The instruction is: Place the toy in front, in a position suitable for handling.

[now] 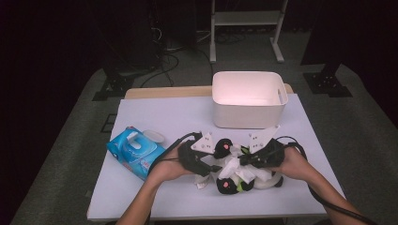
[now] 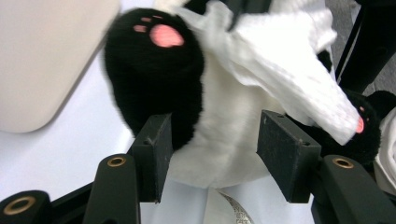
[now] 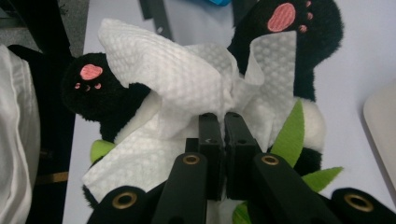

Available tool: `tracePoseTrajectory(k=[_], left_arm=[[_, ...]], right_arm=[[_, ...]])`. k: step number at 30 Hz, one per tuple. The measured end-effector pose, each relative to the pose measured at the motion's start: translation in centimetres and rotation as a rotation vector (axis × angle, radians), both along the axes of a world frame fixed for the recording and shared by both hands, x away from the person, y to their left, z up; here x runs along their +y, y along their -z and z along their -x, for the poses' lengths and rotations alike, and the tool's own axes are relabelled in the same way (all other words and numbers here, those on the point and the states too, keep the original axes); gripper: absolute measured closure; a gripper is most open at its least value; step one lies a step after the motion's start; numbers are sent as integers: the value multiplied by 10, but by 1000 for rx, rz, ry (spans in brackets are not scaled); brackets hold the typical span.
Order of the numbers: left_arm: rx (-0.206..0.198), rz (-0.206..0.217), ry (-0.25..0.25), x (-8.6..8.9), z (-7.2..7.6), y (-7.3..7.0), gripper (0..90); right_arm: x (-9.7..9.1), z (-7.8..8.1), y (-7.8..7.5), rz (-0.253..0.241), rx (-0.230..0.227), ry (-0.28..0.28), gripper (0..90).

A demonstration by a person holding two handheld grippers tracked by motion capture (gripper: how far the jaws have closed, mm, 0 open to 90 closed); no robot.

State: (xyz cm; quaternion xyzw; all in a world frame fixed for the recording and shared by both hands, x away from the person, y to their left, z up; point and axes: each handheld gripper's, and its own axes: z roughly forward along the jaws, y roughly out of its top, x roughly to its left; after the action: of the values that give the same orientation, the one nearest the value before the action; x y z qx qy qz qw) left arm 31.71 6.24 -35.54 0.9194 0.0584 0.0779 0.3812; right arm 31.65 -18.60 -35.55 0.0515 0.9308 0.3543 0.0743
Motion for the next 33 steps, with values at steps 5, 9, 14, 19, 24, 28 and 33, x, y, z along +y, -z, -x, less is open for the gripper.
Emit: tracePoseTrajectory(k=[5, 9, 14, 19, 24, 28, 33], left_arm=[[-15, 13, -16, 2, -2, -6, 432], [-8, 2, -24, -4, -6, -3, 414], [46, 2, -55, -13, -17, 13, 381], [19, 2, -38, -14, -14, 11, 488], [-14, 10, -32, -13, -11, 11, 528], [-12, 22, -26, -11, -10, 11, 544], [-14, 22, -13, -12, -10, 9, 546]], right_arm=[[-1, 7, 1, -2, -2, -12, 868], [0, 10, 2, 2, 4, -20, 869], [2, 13, 2, 5, 8, -27, 869], [8, 9, -3, 14, 0, -32, 871], [18, 5, -10, 14, -22, -48, 873], [11, 1, -15, 22, -26, -37, 872], [-12, -2, -25, 19, -35, 18, 872]])
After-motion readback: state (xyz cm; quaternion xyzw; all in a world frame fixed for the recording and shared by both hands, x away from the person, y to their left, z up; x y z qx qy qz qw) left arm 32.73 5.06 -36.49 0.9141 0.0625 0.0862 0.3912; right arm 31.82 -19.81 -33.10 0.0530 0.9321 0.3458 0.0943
